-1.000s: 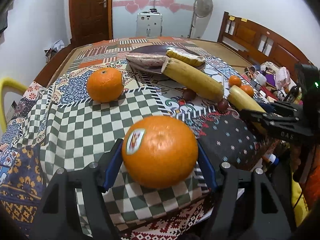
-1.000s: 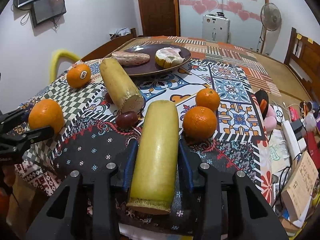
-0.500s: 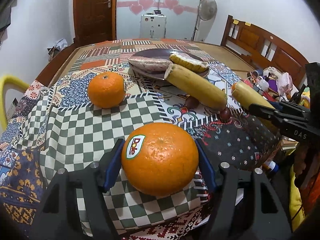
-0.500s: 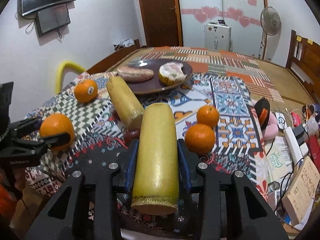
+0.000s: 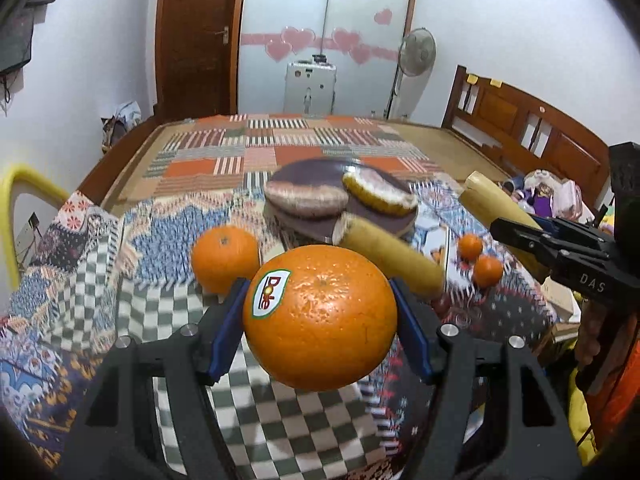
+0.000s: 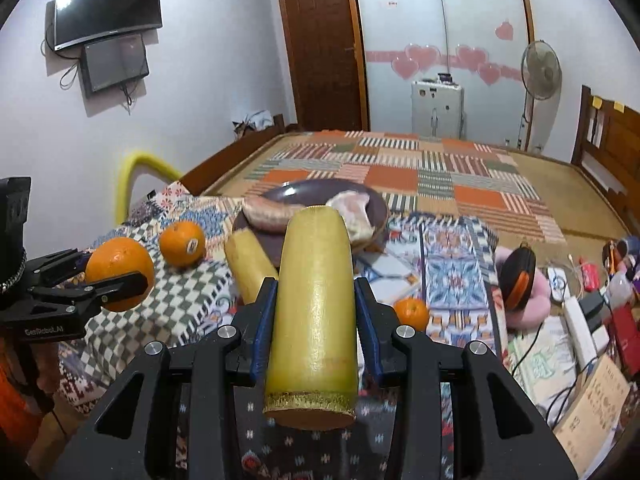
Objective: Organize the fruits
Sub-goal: 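Lift and carry the orange toward the plate with the left tool while the right tool carries the gourd, then lower the orange onto the plate with the left tool while the right tool lowers the gourd beside it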
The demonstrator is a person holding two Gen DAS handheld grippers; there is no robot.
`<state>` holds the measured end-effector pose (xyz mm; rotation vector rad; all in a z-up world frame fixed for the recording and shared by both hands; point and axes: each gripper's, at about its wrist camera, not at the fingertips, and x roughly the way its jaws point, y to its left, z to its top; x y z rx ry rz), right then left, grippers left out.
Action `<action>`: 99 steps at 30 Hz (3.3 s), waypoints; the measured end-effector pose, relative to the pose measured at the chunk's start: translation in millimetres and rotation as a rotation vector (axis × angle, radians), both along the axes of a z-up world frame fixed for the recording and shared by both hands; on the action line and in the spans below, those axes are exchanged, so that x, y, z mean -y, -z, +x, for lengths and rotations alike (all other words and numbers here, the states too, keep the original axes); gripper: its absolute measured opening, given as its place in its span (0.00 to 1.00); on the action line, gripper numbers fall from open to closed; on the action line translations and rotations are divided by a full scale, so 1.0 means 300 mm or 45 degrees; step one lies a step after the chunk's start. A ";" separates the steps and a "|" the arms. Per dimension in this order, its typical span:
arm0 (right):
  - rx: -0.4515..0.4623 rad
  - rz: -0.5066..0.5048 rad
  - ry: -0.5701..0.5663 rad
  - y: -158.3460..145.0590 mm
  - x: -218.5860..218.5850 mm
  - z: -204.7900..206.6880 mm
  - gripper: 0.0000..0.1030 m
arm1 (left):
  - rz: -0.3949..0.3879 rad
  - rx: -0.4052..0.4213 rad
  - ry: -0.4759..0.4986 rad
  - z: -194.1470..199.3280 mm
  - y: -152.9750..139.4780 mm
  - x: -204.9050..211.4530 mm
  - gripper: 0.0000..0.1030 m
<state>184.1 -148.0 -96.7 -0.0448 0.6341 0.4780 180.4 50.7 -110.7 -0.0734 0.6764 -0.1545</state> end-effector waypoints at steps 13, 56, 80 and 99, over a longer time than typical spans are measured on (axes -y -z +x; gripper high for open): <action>0.106 0.004 0.005 -0.082 -0.046 0.137 0.34 | 0.024 0.118 -0.048 0.148 -0.118 -0.026 0.66; -0.239 -0.387 -0.192 0.115 -0.307 0.547 0.34 | 0.144 -0.106 -0.067 0.653 -0.020 -0.028 0.66; -0.139 -0.321 -0.172 0.036 -0.188 0.440 0.40 | 0.162 -0.277 -0.075 0.780 0.095 0.058 0.67; -0.057 -0.260 -0.094 0.007 -0.073 0.411 0.40 | 0.179 -0.252 -0.025 0.721 0.064 0.064 0.68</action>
